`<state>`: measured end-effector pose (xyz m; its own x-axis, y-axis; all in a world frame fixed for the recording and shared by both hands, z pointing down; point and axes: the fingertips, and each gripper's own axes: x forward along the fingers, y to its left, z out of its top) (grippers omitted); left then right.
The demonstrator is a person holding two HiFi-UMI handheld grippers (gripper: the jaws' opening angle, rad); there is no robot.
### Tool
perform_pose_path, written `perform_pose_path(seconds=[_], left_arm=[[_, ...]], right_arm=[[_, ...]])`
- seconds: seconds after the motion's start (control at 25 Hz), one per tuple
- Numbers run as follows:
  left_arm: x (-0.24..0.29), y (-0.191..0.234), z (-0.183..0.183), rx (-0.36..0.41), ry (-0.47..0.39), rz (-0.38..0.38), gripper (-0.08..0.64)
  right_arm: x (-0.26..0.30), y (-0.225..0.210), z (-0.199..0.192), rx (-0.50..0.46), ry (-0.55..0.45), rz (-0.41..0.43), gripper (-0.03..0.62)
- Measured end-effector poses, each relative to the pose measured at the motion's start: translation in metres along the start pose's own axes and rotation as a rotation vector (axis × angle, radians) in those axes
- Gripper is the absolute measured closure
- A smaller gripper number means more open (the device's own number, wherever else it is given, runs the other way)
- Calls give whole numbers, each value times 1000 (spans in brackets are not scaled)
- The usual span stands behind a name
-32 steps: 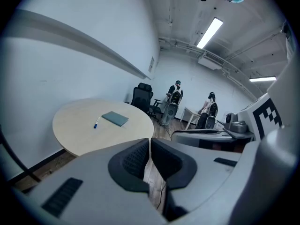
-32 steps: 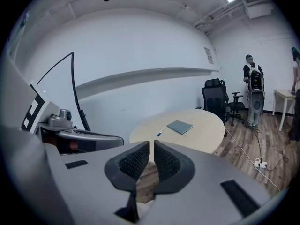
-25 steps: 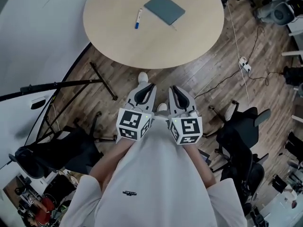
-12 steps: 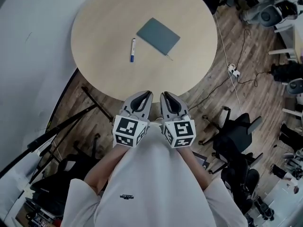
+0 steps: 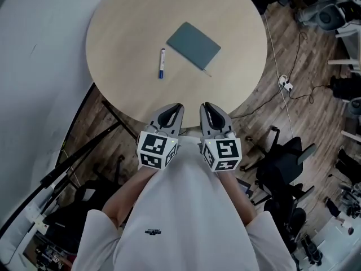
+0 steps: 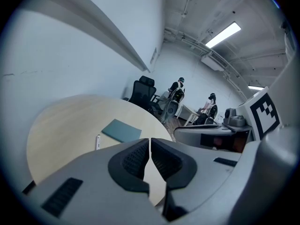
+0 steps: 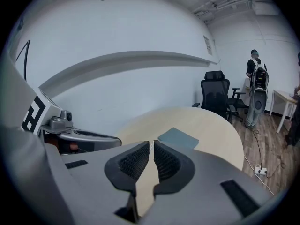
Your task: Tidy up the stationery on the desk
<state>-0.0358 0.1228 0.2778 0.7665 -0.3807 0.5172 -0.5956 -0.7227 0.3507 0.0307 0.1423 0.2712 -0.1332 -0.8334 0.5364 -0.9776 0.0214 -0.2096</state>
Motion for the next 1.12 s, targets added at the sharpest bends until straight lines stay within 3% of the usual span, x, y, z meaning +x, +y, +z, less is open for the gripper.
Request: perform_pose_path(seconds=[0.52, 0.72, 0.92, 1.12], left_arm=[[55, 26, 26, -81, 4, 199, 529], [58, 52, 19, -116, 15, 279, 529], [72, 69, 15, -132, 23, 299, 529], [90, 82, 9, -150, 46, 296, 529]], right_arm=[[55, -42, 33, -52, 46, 178, 537], [81, -32, 28, -68, 84, 245, 537], [105, -32, 24, -169, 103, 256, 537], [129, -44, 19, -189, 129, 255, 536]])
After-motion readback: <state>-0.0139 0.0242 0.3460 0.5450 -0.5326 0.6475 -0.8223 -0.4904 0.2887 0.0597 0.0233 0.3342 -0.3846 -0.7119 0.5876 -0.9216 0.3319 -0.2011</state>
